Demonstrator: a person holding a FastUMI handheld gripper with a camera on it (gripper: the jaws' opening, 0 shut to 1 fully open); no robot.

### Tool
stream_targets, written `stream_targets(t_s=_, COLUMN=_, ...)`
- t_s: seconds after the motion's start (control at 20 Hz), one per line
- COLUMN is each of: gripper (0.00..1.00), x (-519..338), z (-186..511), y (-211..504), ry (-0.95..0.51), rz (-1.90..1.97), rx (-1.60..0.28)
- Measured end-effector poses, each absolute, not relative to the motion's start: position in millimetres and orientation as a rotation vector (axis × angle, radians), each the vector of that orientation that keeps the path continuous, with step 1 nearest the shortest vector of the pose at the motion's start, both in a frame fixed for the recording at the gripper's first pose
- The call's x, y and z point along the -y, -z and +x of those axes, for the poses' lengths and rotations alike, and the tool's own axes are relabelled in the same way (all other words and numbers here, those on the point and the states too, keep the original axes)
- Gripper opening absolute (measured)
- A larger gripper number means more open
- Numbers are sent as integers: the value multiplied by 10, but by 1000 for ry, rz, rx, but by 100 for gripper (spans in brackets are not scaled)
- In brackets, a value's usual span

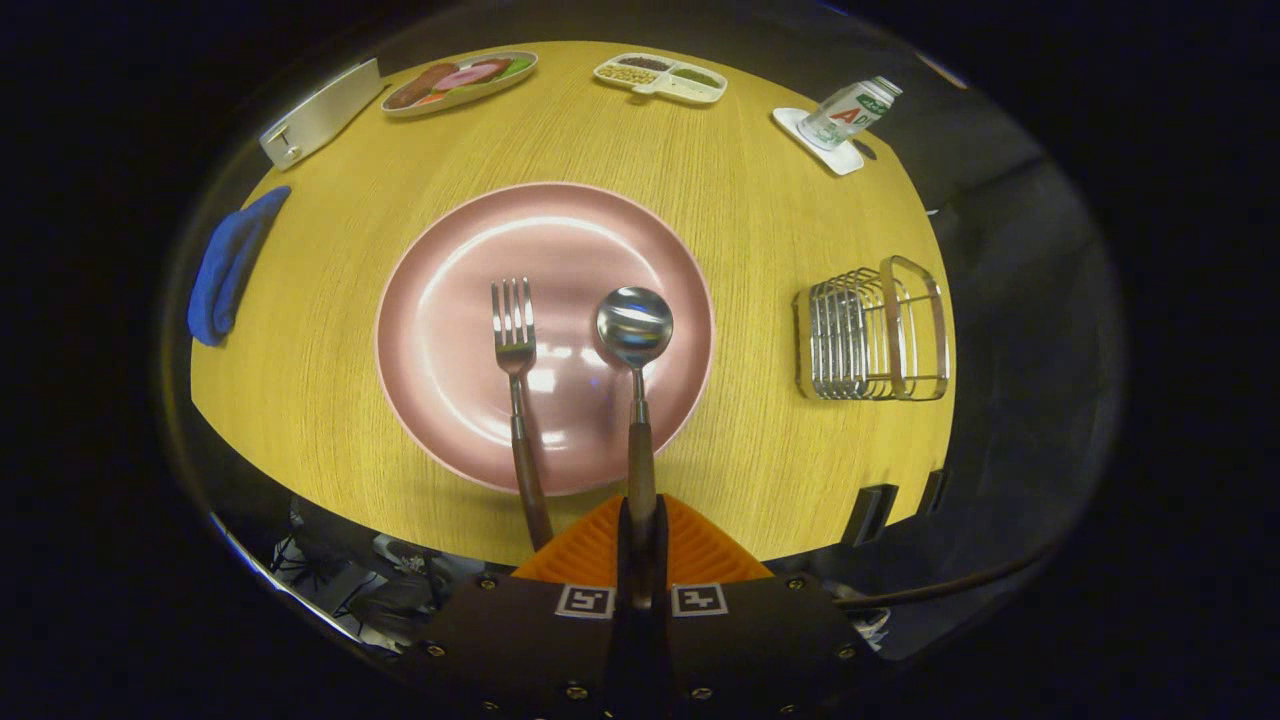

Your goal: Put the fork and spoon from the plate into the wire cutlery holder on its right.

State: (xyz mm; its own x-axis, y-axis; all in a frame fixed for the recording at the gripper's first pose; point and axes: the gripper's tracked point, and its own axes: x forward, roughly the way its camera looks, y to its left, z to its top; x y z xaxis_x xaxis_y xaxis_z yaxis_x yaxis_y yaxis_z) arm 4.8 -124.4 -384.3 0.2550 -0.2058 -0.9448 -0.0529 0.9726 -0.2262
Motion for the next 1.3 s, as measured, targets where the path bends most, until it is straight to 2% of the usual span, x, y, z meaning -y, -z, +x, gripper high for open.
stream_targets(t_s=0.45, gripper=7, x=1712, z=106, y=3175, ry=257, rz=-232, rx=-1226)
stream_targets(t_s=0.7, gripper=6, x=2109, z=88, y=3069, ry=338, rz=-175, rx=-1226)
stream_targets(t_s=1.0, gripper=6, x=2486, z=110, y=3214, ry=366, rz=-122, rx=-1281)
stream_targets(t_s=1.3, gripper=6, x=2615, z=224, y=3328, ry=321, rz=-106, rx=-1331)
